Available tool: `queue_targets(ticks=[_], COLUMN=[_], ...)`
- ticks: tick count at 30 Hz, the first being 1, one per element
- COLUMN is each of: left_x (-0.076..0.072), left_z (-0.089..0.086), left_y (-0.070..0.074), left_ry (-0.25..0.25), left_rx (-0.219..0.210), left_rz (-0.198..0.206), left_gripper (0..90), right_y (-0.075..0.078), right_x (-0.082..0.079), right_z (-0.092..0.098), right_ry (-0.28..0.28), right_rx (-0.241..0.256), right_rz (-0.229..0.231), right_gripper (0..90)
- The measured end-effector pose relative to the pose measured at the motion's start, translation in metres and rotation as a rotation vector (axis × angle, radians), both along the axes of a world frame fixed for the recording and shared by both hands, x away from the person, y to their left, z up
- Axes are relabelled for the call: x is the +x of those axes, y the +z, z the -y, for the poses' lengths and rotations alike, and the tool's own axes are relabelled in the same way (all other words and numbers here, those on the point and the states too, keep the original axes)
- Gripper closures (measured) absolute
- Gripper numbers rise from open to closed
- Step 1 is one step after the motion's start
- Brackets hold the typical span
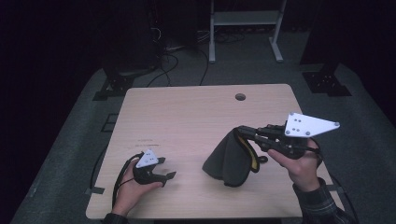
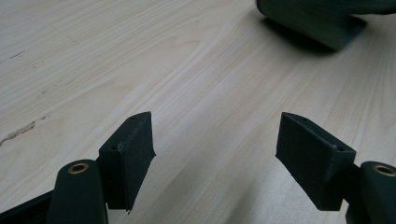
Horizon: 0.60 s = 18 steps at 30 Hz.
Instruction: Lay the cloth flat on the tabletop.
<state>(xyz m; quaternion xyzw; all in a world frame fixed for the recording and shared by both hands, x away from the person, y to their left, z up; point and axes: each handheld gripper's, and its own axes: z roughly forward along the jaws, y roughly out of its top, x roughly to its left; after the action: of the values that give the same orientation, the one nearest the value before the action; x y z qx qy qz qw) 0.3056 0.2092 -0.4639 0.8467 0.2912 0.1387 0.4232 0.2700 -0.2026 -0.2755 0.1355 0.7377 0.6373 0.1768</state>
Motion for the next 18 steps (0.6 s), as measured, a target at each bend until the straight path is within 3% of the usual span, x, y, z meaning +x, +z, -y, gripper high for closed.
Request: queue_targets(ticks=[2,7,11,18], left_x=[0.000,-0.001,-0.002,-0.004], left_z=[0.000,0.001,0.002,0.008], left_y=[0.000,0.001,0.002,0.004], left_ry=[-0.001,-0.001,-0.005,-0.021], left_rx=[0.000,-0.007,-0.009,-0.030], left_rz=[0.000,0.004,0.008,0.010], left_gripper=[26.6,26.6,26.6,26.6], right_y=[-0.001,-0.014,-0.031,-0.071], right_x=[0.002,0.020,0.041,0.080], right_z=[0.001,0.008,0.018,0.042], right_ry=[-0.021,-0.092,-0.186,-0.342], right_rx=[-0.010,-0.018,-0.037,-0.094], right_rz=[0.007,-0.031,-0.062,-0.172], right_gripper=[87.9,87.9,87.9,87.8])
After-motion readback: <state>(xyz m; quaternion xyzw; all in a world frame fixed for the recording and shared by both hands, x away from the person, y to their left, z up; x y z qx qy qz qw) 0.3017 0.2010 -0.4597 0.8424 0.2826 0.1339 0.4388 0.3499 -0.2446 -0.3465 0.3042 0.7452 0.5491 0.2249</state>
